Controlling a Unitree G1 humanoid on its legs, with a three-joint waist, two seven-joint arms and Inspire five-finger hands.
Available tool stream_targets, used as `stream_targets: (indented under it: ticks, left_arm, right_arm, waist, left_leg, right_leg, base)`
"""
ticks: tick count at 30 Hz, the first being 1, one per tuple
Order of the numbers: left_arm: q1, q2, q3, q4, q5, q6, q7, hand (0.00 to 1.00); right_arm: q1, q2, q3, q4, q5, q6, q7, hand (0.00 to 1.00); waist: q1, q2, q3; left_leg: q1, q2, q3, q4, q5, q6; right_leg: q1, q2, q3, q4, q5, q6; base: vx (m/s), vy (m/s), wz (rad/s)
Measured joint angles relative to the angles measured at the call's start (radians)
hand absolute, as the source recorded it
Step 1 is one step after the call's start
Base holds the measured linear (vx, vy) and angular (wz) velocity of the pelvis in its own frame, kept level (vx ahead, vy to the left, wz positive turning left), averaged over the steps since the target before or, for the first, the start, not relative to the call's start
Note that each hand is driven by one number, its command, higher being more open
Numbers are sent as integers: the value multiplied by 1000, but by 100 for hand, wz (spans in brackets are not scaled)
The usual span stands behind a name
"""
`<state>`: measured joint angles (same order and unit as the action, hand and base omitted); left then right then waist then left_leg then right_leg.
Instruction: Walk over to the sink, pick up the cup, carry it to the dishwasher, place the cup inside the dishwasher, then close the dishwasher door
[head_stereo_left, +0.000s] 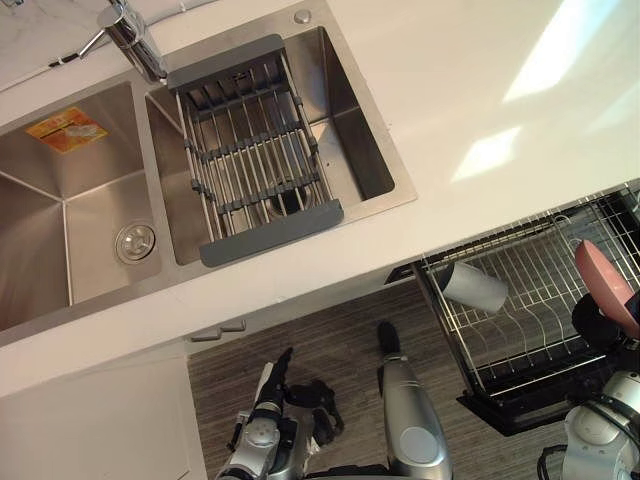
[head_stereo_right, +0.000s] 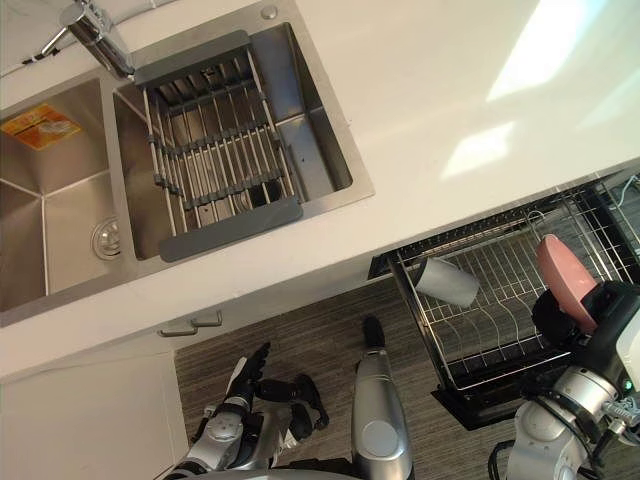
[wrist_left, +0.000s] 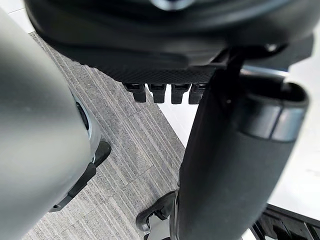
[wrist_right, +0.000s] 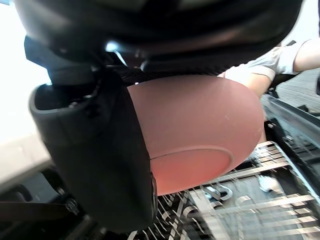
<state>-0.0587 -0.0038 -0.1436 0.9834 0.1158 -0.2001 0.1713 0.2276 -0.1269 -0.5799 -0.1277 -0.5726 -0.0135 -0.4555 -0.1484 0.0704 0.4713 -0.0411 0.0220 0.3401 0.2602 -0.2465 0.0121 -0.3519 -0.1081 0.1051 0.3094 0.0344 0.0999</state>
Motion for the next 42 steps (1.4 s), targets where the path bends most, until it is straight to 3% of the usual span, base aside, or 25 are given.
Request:
stream_targets:
  ticks: [13, 23, 40, 41, 42]
  left_arm:
    - [-20, -7, 11, -3, -21, -12, 5, 100]
    - [-43, -38, 28, 0, -22, -11, 6, 100]
    - [-49, -45, 60, -3, -22, -6, 21, 100]
    - [-49, -45, 60, -4, -22, -5, 21, 100]
    - [-49, -45, 59, -5, -22, -5, 21, 100]
  right_arm:
    - [-138, -97, 30, 196, 42, 13, 0, 0]
    - [-144, -97, 67, 235, 119, 30, -2, 0]
    - [-177, -92, 22, 279, 120, 81, -19, 0]
    - [-186, -93, 7, 289, 121, 86, -21, 100]
    - [-189, -93, -4, 294, 123, 87, -22, 100]
  waist:
    - [17, 8, 15]
    - [51, 20, 21]
    - [66, 24, 19]
    - [67, 24, 19]
    - [70, 24, 19]
  left_leg:
    - [-61, 3, 19, 81, -39, 6]
    - [-90, 30, 28, 147, -74, 2]
    - [-115, 53, 60, 217, -114, -3]
    - [-116, 57, 67, 224, -117, -3]
    - [-117, 62, 74, 231, -120, -3]
  right_leg:
    - [-68, -2, 24, 65, -20, 6]
    - [-89, 12, 22, 101, -35, 0]
    - [-124, 5, 10, 176, -69, -3]
    - [-124, 4, 8, 182, -72, -2]
    - [-125, 4, 6, 185, -73, -3]
  base:
    - [-2, -19, -2]
    - [8, -28, -2]
    - [1, 0, 0]
    - [0, 0, 0]
    - [-5, -11, 4]
